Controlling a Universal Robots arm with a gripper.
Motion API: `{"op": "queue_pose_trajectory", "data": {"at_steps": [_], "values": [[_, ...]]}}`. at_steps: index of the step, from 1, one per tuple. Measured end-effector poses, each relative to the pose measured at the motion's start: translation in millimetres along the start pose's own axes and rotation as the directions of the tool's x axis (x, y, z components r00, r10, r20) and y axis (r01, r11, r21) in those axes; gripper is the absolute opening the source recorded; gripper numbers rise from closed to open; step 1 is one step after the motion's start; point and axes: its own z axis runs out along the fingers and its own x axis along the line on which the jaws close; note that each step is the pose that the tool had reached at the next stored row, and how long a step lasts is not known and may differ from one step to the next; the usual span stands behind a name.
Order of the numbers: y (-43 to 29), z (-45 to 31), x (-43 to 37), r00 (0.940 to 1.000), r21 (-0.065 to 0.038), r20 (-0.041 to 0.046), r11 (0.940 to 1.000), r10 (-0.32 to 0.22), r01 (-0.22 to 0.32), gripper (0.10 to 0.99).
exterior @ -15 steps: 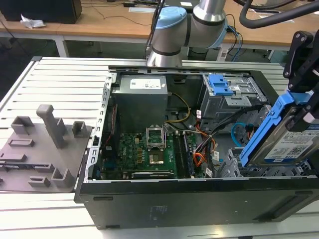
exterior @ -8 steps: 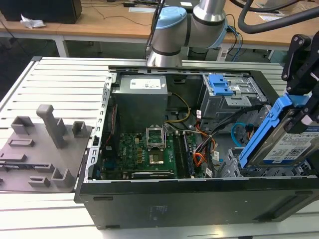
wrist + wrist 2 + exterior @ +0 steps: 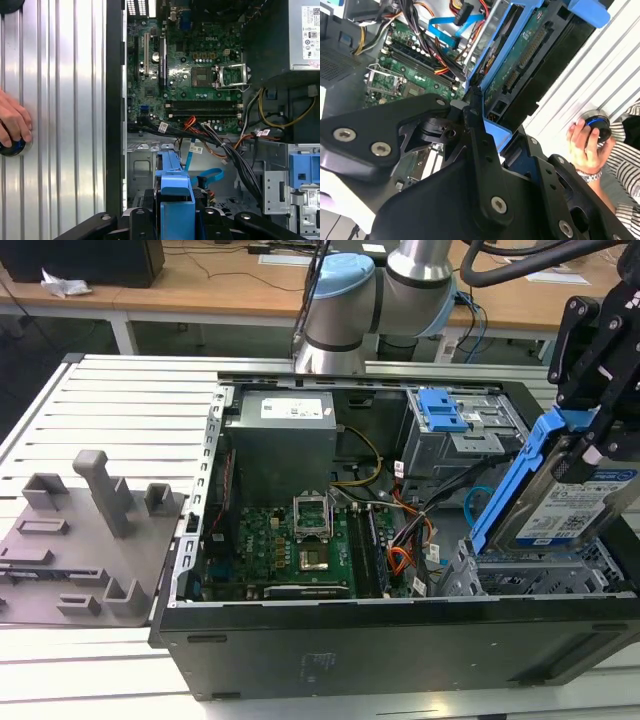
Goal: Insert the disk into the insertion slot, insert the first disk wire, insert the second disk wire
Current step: 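Insert the disk into the insertion slot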
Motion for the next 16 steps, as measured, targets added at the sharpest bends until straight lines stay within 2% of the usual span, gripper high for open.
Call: {"op": "queue_pose_trajectory", "data": {"at_steps": [4, 16], "values": [[-2.1, 3.5, -1.6, 1.0000, 0.000, 0.0000, 1.0000, 0.000, 0.000, 0.365], [-2.6, 22.7, -1.8, 1.0000, 0.000, -0.0001, 1.0000, 0.000, 0.000, 0.365]]}}
